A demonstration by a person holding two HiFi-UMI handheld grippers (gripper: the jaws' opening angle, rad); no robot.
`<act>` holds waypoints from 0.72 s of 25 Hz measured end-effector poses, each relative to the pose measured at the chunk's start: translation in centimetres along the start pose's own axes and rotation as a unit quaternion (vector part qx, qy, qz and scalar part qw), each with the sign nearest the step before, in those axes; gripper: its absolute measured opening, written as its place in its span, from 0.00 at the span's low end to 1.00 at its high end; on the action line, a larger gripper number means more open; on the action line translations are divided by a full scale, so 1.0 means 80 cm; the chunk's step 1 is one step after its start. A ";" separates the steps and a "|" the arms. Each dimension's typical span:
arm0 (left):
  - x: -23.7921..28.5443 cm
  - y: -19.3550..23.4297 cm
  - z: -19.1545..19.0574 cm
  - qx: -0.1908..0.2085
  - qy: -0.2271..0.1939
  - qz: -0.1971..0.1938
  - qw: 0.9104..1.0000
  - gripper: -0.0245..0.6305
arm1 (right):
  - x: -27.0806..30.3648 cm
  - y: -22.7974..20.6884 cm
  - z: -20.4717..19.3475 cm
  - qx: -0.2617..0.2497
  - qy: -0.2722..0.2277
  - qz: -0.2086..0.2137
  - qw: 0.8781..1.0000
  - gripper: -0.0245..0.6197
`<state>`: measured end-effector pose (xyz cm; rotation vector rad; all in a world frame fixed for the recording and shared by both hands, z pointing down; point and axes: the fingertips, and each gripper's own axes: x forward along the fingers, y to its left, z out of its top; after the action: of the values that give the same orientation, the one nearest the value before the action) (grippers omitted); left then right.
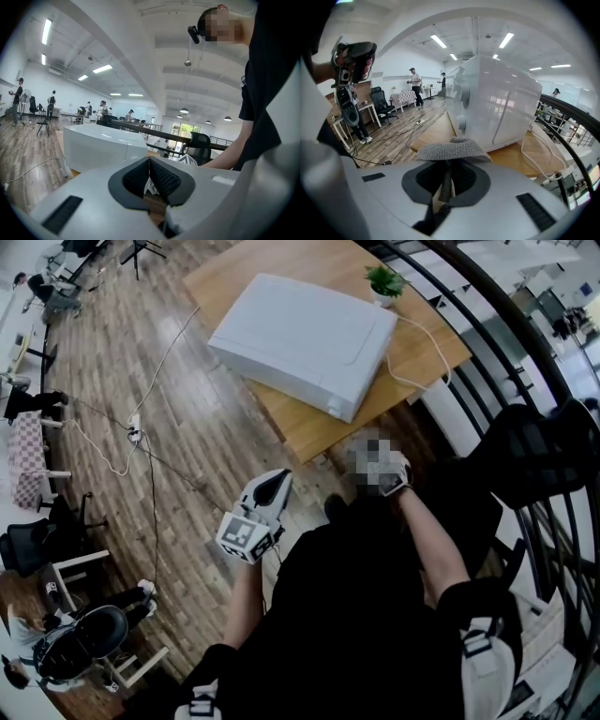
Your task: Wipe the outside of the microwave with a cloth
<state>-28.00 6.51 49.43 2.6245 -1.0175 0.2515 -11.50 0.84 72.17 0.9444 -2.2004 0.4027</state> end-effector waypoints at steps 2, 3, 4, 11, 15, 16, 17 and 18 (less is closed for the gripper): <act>0.000 0.006 0.003 0.005 0.002 0.002 1.000 0.04 | -0.011 0.002 0.006 -0.009 -0.009 -0.003 1.000 0.07; 0.001 0.008 0.004 0.007 0.000 0.000 1.000 0.04 | -0.017 0.003 0.010 -0.016 -0.015 -0.004 1.000 0.07; 0.002 0.009 0.004 0.008 -0.006 -0.003 1.000 0.04 | -0.024 0.003 0.014 -0.023 -0.020 -0.006 1.000 0.07; 0.006 0.010 -0.003 0.014 -0.025 -0.020 0.999 0.04 | -0.081 0.007 0.046 -0.037 -0.066 -0.024 0.997 0.06; 0.008 0.004 -0.003 0.014 -0.026 -0.027 0.999 0.04 | -0.115 0.020 0.069 -0.050 -0.089 -0.031 0.994 0.07; 0.008 0.003 -0.004 0.014 -0.026 -0.030 0.999 0.04 | -0.124 0.024 0.076 -0.053 -0.096 -0.031 0.994 0.07; 0.009 0.001 -0.005 0.016 -0.025 -0.032 0.999 0.04 | -0.132 0.029 0.084 -0.055 -0.103 -0.030 0.993 0.07; 0.009 0.000 -0.006 0.018 -0.025 -0.033 0.999 0.04 | -0.139 0.033 0.091 -0.058 -0.110 -0.029 0.992 0.06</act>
<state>-27.48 6.21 50.06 2.7040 -0.9473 0.1919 -11.49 4.55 59.16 1.0281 -2.3594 0.1469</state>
